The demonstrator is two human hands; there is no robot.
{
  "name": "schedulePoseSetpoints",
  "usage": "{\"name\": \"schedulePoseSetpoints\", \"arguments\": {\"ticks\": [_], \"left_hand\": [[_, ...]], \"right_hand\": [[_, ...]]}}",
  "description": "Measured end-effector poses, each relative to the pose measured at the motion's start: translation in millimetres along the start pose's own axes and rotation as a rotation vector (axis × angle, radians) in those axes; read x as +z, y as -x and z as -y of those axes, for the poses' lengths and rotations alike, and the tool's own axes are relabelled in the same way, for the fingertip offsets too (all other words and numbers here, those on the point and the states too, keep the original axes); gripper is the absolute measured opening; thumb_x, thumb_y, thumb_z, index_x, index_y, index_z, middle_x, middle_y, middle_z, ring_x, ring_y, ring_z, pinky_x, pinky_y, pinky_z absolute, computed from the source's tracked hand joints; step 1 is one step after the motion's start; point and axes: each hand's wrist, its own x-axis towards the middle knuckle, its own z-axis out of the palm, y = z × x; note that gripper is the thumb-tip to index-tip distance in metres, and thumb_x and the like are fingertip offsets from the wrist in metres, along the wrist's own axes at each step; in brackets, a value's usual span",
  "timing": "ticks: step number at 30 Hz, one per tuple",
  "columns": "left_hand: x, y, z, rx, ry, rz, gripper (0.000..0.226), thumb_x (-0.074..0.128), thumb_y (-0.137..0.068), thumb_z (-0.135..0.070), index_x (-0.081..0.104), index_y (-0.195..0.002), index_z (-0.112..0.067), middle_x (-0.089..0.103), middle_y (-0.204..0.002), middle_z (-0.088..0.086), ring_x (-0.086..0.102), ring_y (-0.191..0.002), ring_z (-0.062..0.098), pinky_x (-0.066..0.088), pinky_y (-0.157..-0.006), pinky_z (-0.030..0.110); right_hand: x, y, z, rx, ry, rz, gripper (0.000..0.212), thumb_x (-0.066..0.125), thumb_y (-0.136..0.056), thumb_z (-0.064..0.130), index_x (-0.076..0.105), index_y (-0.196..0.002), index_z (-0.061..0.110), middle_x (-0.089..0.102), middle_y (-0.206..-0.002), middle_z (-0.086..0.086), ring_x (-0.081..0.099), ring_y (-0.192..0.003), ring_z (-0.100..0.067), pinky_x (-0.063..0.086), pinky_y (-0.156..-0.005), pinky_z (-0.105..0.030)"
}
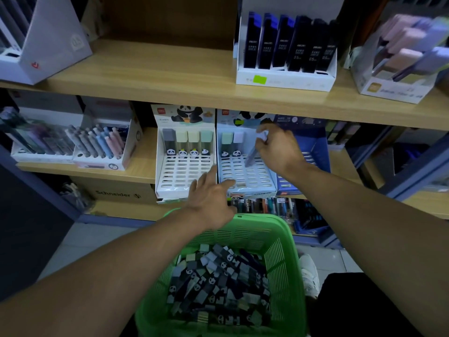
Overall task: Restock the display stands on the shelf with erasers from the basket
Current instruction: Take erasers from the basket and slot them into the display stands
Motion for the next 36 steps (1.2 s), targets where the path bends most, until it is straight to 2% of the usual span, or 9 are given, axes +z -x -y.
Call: {"name": "schedulePoseSetpoints", "arguments": {"ticks": [2, 5, 7, 11, 14, 20, 29, 32, 36], "left_hand": [[0.7, -2.5, 5.3, -0.031, -0.004, 0.003, 0.079, 0.06, -0.094, -0.046, 0.015, -0.158, -0.036, -0.015, -0.166, 0.011, -0.007, -0.153, 0.033, 0.001, -0.125, 0.048], [2.3, -6.1, 12.5, -0.055, 0.006, 0.007, 0.084, 0.061, -0.093, -0.047, 0.01, -0.159, -0.033, -0.009, -0.167, 0.01, -0.006, -0.153, 0.032, 0.001, -0.125, 0.049], [3.3, -7.3, 16.9, -0.053, 0.012, 0.019, 0.086, 0.061, -0.093, -0.047, 0.009, -0.159, -0.031, -0.004, -0.168, 0.007, -0.005, -0.154, 0.03, 0.001, -0.124, 0.049], [4.5, -8.7, 23.4, -0.02, -0.006, 0.064, 0.085, 0.061, -0.093, -0.048, 0.011, -0.159, -0.03, 0.001, -0.168, 0.003, -0.002, -0.154, 0.027, 0.002, -0.124, 0.049], [4.1, -9.7, 26.1, -0.005, -0.004, 0.067, 0.084, 0.061, -0.093, -0.048, 0.013, -0.159, -0.03, 0.002, -0.168, 0.002, -0.001, -0.154, 0.025, 0.005, -0.124, 0.049], [3.3, -10.3, 30.0, 0.015, 0.007, 0.064, 0.083, 0.063, -0.093, -0.047, 0.015, -0.159, -0.029, 0.004, -0.168, 0.002, 0.0, -0.154, 0.024, 0.008, -0.124, 0.05], [4.0, -9.4, 32.2, 0.029, 0.018, 0.07, 0.08, 0.062, -0.095, -0.043, 0.017, -0.159, -0.03, 0.003, -0.168, -0.001, -0.003, -0.154, 0.022, 0.003, -0.125, 0.049], [3.4, -9.4, 31.8, 0.033, 0.015, 0.065, 0.078, 0.061, -0.095, -0.041, 0.017, -0.159, -0.03, 0.004, -0.168, -0.001, -0.002, -0.154, 0.021, 0.003, -0.125, 0.048], [4.1, -9.4, 32.8, 0.03, 0.037, 0.058, 0.077, 0.062, -0.094, -0.035, 0.019, -0.158, -0.029, 0.007, -0.168, -0.001, -0.001, -0.154, 0.021, 0.003, -0.125, 0.048]], "right_hand": [[1.4, -6.2, 0.2, 0.063, -0.06, 0.006, 0.013, 0.054, -0.099, 0.026, 0.061, -0.09, 0.022, 0.06, -0.074, 0.004, 0.058, -0.09, -0.026, 0.038, -0.07, -0.028], [2.6, -15.5, 0.2, 0.181, -0.194, 0.029, 0.015, 0.061, -0.094, 0.032, 0.064, -0.08, 0.028, 0.072, -0.095, -0.001, 0.062, -0.104, -0.028, 0.055, -0.085, -0.04], [1.5, -17.6, 0.8, 0.199, -0.195, 0.061, 0.021, 0.059, -0.094, 0.025, 0.061, -0.075, 0.034, 0.072, -0.111, -0.004, 0.062, -0.112, -0.028, 0.056, -0.088, -0.048], [-2.1, -16.4, 4.6, 0.154, -0.095, 0.071, 0.019, 0.054, -0.099, 0.027, 0.058, -0.081, 0.031, 0.071, -0.107, -0.01, 0.062, -0.108, -0.03, 0.055, -0.088, -0.048], [-3.0, -16.7, 6.4, 0.112, -0.041, 0.063, 0.021, 0.054, -0.101, 0.025, 0.062, -0.082, 0.02, 0.072, -0.101, -0.015, 0.066, -0.099, -0.031, 0.056, -0.085, -0.047], [-4.1, -24.4, 9.8, 0.095, 0.08, 0.073, 0.028, 0.056, -0.102, 0.027, 0.069, -0.098, 0.003, 0.07, -0.108, -0.019, 0.066, -0.098, -0.035, 0.052, -0.08, -0.036], [-4.8, -24.8, 10.0, 0.089, 0.141, 0.088, 0.03, 0.057, -0.1, 0.039, 0.072, -0.096, 0.013, 0.071, -0.103, -0.011, 0.064, -0.097, -0.032, 0.052, -0.082, -0.037], [-5.7, -21.5, 16.0, 0.041, 0.277, 0.088, 0.037, 0.049, -0.102, 0.047, 0.072, -0.095, 0.02, 0.069, -0.093, -0.005, 0.064, -0.094, -0.03, 0.044, -0.07, -0.033], [3.6, -19.1, 21.8, -0.018, 0.385, 0.077, 0.036, 0.037, -0.107, 0.037, 0.067, -0.12, 0.022, 0.066, -0.111, -0.013, 0.062, -0.103, -0.036, 0.04, -0.075, -0.036]]}}
